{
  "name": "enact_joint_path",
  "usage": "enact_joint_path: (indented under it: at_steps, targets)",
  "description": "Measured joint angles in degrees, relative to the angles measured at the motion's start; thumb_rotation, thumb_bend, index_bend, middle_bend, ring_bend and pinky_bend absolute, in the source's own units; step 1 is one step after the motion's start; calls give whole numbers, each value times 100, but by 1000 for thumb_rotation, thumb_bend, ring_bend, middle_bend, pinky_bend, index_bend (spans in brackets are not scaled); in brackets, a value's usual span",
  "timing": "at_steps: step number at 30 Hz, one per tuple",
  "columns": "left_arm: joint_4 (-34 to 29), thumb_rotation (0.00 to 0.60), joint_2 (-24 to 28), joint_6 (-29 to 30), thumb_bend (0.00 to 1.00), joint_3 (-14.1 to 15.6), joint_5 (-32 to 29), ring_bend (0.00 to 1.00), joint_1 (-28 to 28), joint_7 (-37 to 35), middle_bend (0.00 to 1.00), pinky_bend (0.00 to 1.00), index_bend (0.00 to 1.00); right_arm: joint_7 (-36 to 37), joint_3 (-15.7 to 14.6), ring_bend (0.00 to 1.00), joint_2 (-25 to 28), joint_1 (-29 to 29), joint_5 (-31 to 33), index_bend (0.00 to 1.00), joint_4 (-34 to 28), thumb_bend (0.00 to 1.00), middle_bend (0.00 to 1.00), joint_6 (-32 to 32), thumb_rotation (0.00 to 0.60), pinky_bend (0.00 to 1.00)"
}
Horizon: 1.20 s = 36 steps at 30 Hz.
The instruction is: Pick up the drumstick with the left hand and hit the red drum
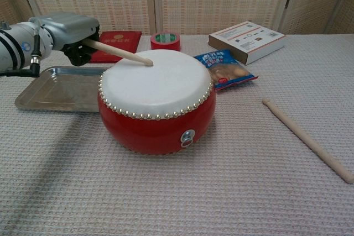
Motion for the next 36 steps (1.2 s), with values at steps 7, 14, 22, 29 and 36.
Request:
enact_joint_path:
  at_steps: [7,14,22,29,36]
  targets:
    - [-577,600,276,-142,695,-406,-87,1000,149,-1284,1000,1000,1000,23,-6,0,-13,7,8,57,10,87,130,-19,600,90]
    - [-424,600,250,-224,695,-64,102,1000,74,-748,1000,1000,1000,52,-5,0,-24,9,28,57,40,87,130,-32,600,90]
    - [-354,600,176,-128,695,250,270,1000,61,-264,1000,1000,1000,50,0,0,-15,28,9,58,33,87,130,-35,600,90]
    - [-681,600,386,-128,695,-93,306,1000,205,-1325,1000,1000,1000,60,-5,0,-34,36,14,58,51,87,130,-50,600,90]
    - [-345,600,212,-116,695,206,416,998,150,-544,1000,1000,1000,57,-6,0,-29,34,31,57,50,87,130,-60,600,90]
